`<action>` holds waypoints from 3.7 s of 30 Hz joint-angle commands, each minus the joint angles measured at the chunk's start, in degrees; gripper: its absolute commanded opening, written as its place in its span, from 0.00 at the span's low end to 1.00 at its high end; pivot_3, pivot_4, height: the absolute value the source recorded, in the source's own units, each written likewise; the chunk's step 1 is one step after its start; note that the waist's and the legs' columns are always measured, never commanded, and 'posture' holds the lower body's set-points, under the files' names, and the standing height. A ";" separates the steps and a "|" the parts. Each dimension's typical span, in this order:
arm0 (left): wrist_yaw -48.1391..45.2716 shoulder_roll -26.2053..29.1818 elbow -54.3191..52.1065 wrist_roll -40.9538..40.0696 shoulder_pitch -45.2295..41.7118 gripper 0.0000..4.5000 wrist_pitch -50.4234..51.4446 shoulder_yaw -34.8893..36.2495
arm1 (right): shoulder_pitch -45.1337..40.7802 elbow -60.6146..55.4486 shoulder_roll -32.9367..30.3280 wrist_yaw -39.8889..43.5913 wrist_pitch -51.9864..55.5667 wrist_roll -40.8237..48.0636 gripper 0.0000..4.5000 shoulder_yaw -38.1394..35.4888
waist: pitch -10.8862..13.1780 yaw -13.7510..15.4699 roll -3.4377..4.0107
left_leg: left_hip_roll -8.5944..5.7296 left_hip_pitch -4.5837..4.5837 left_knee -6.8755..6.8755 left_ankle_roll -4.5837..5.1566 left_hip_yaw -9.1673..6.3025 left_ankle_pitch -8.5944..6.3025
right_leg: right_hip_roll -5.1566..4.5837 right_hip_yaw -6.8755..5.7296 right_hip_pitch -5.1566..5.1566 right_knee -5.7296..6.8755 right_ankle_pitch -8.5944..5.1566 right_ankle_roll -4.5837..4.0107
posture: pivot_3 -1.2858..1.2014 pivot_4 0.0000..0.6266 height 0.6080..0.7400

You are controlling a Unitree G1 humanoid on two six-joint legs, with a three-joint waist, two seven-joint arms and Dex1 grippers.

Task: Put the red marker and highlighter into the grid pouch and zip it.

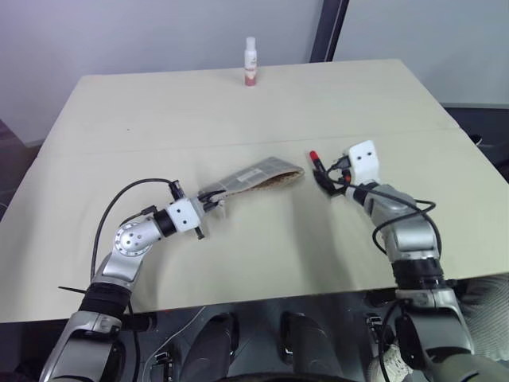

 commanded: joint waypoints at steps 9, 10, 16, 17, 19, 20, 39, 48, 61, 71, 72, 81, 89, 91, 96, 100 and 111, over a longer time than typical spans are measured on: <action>1.39 0.34 -2.10 -0.03 0.28 0.00 -0.38 0.89 | 2.66 -0.85 -1.97 5.03 2.58 1.21 0.72 0.66 | -0.02 -0.31 0.02 | 0.04 0.04 0.06 0.00 0.00 0.00 | 0.04 0.02 0.00 0.09 -0.02 -0.02 | 0.52 0.24 1.00; 1.41 0.26 -1.96 -0.08 0.07 0.00 -0.34 0.88 | 2.64 -1.06 -2.02 4.59 2.30 1.15 0.60 0.35 | -0.02 -0.29 0.02 | 0.04 0.04 0.07 0.00 0.00 0.00 | 0.04 0.02 0.00 0.09 -0.03 -0.03 | 0.52 0.24 1.00; 0.92 -0.22 -0.67 0.03 -1.03 0.00 -1.09 0.17 | 4.53 -4.51 -2.46 3.30 2.57 3.31 0.09 -3.01 | -0.02 -0.06 0.03 | 0.02 0.04 0.02 0.00 0.01 0.00 | 0.02 0.02 0.00 0.07 -0.01 0.02 | 0.52 0.24 1.00; 0.88 -0.31 -0.55 0.02 -1.13 0.00 -1.19 0.08 | 4.95 -5.94 -2.64 3.74 2.07 4.07 0.09 -3.79 | -0.02 -0.06 0.03 | 0.02 0.04 0.02 0.00 0.01 0.00 | 0.02 0.02 0.00 0.07 -0.01 0.04 | 0.52 0.24 1.00; 0.27 -0.44 -0.73 -0.56 -1.40 0.00 -1.97 -0.10 | 6.64 -10.11 -4.77 7.26 -1.34 5.16 0.09 -4.49 | -0.01 -0.03 0.04 | 0.01 0.03 0.01 0.00 0.02 0.00 | 0.01 0.02 -0.01 0.07 -0.01 0.04 | 0.52 0.24 1.00; -0.30 -0.49 -1.32 -1.44 -1.54 0.00 -2.16 0.00 | 7.64 -12.15 -6.07 9.35 -2.95 6.02 0.09 -5.19 | 0.00 0.00 0.06 | 0.01 0.02 0.02 0.00 0.01 0.00 | 0.01 0.02 -0.01 0.07 -0.01 0.05 | 0.52 0.24 1.00; -2.48 1.49 3.09 -2.35 -3.73 0.00 -5.53 0.61 | 21.89 -30.09 -18.30 26.44 -12.10 7.64 0.09 0.92 | -0.01 0.14 0.02 | 0.03 0.02 0.10 -0.01 0.04 -0.01 | -0.08 0.03 0.07 0.01 -0.18 -0.06 | 0.52 0.24 1.00; -2.72 2.22 3.94 -1.72 -4.00 0.00 -6.41 0.47 | 24.06 -28.59 -19.58 27.39 -16.83 5.02 0.09 1.77 | 0.00 0.08 0.01 | 0.03 0.00 0.06 -0.01 0.02 -0.01 | -0.07 0.01 0.06 -0.04 -0.16 -0.05 | 0.52 0.24 1.00; -5.05 3.41 4.42 -0.85 -5.41 0.00 -9.43 -1.37 | 14.47 -22.73 -19.52 27.11 -21.68 -5.58 0.09 11.35 | 0.00 0.12 0.01 | 0.00 -0.01 0.06 -0.01 0.00 -0.01 | -0.08 -0.03 0.06 -0.04 -0.14 -0.09 | 0.52 0.24 1.00; -8.64 2.71 4.01 -3.47 -7.00 0.00 -9.29 -2.51 | -2.39 -10.59 -11.67 27.54 -36.00 -16.88 0.09 24.42 | 0.00 -0.30 0.01 | 0.06 0.05 0.06 -0.02 0.00 0.00 | 0.03 -0.03 0.03 0.06 -0.04 0.05 | 0.52 0.24 1.00; -8.93 2.85 4.06 -3.93 -6.97 0.00 -9.22 -2.30 | -3.07 -9.88 -10.49 27.13 -36.46 -16.92 0.09 24.64 | 0.00 -0.18 0.01 | 0.05 0.05 0.05 -0.02 0.00 0.00 | 0.03 -0.03 0.02 0.06 -0.03 0.06 | 0.52 0.24 1.00; -9.12 3.00 1.79 -4.25 -4.46 0.00 -6.49 -2.37 | 0.06 -13.52 -10.46 30.09 -33.96 -9.82 0.75 19.96 | 0.00 0.00 0.01 | -0.04 0.02 0.05 -0.02 0.00 0.00 | -0.03 0.00 0.02 0.03 -0.04 0.07 | 0.52 0.24 1.00; -5.40 1.81 0.91 -0.17 -2.42 0.00 -4.23 -2.81 | 13.05 -37.63 -15.18 33.55 -9.89 10.88 1.00 10.39 | 0.00 0.03 0.01 | 0.03 0.02 0.03 -0.03 -0.04 -0.01 | -0.06 0.01 0.02 0.03 -0.09 0.00 | 0.52 0.24 1.00; -4.74 1.11 0.20 0.66 -2.66 0.00 -3.28 -3.36 | 15.98 -39.17 -15.92 33.08 -8.79 10.64 1.00 10.76 | -0.01 0.03 0.00 | 0.03 0.03 0.07 -0.03 -0.02 -0.01 | -0.09 0.01 0.07 0.02 -0.17 -0.08 | 0.52 0.24 1.00; -3.26 0.16 -2.19 4.22 -3.95 0.00 -1.96 -4.62 | 22.79 -39.67 -10.82 28.54 -2.72 13.72 1.00 13.90 | -0.01 0.03 -0.01 | 0.04 0.03 0.12 -0.03 -0.01 -0.01 | -0.14 0.01 0.09 0.02 -0.19 -0.06 | 0.52 0.24 1.00; -1.30 0.42 -1.82 8.93 -5.83 0.00 -3.74 -5.79 | 21.93 -33.07 -2.66 20.96 -3.18 9.85 1.00 16.48 | -0.01 -0.08 0.01 | 0.08 0.03 0.07 -0.03 0.01 -0.01 | -0.06 0.02 0.03 0.05 -0.14 -0.03 | 0.52 0.24 1.00; 1.71 -0.90 -3.61 12.58 -8.37 0.00 -3.86 -7.29 | 13.59 -25.59 10.68 15.41 4.65 15.65 1.00 16.47 | -0.02 -0.05 0.01 | 0.01 0.03 0.04 -0.02 -0.02 -0.01 | -0.01 -0.01 0.01 0.04 -0.02 0.07 | 0.52 0.24 1.00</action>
